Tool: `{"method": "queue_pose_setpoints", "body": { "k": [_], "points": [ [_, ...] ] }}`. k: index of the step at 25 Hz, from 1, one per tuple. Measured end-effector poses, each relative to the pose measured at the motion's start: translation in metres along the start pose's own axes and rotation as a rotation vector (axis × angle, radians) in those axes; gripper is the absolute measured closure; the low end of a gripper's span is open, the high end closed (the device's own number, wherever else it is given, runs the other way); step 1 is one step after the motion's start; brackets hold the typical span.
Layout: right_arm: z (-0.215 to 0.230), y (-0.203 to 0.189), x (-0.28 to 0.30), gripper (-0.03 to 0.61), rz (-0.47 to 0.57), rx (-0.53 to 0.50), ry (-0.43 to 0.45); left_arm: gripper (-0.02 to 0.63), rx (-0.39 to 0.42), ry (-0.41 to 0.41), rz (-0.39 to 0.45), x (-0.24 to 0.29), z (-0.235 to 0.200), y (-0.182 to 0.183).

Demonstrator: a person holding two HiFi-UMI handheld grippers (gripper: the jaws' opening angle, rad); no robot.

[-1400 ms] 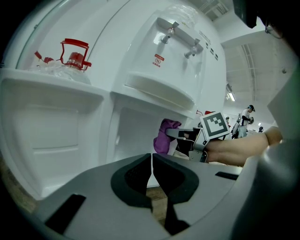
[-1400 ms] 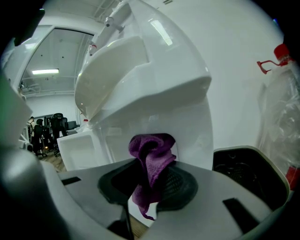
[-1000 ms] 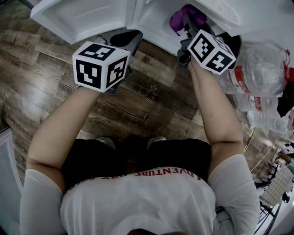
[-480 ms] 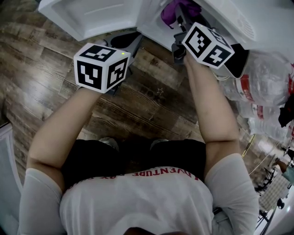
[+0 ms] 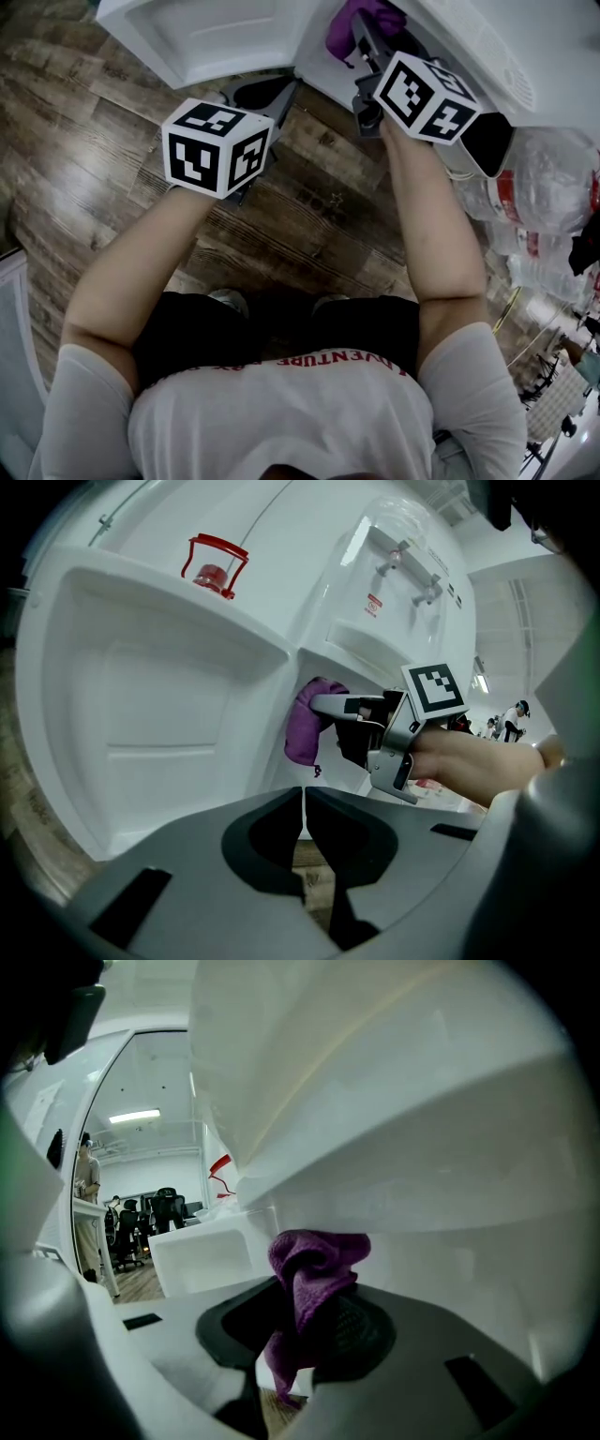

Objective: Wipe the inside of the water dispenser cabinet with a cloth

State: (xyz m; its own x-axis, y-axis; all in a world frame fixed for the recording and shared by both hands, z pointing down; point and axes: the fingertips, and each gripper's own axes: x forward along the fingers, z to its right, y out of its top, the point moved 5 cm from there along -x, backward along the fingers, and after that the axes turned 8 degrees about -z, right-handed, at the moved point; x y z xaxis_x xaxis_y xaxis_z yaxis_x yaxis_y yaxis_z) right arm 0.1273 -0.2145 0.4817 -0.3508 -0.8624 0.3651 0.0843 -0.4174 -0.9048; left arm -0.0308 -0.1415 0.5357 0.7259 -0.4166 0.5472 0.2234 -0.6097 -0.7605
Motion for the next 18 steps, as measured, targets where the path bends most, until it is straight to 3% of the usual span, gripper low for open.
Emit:
{"method": "queue_pose_setpoints", "body": {
  "k": [5,11,15,18],
  "points": [
    [-0.001,-0.004,-0.001,0.473,-0.016,-0.059,0.034,0.580,0.036,-0.009,0.010,0.000,0.002,0.005],
    [-0.014,-0.018,-0.018,0.472,-0.095,-0.211,0.123,0.580,0.054,0.001,0.049,-0.003,0.000,0.022],
    [-0.021,-0.025,-0.028,0.472,-0.126,-0.211,0.201,0.580,0.106,0.003,0.075,-0.007,-0.005,0.044],
    [-0.026,-0.033,-0.035,0.474,-0.156,-0.181,0.240,0.580,0.095,-0.028,0.075,-0.006,0.000,0.053]
  ]
}}
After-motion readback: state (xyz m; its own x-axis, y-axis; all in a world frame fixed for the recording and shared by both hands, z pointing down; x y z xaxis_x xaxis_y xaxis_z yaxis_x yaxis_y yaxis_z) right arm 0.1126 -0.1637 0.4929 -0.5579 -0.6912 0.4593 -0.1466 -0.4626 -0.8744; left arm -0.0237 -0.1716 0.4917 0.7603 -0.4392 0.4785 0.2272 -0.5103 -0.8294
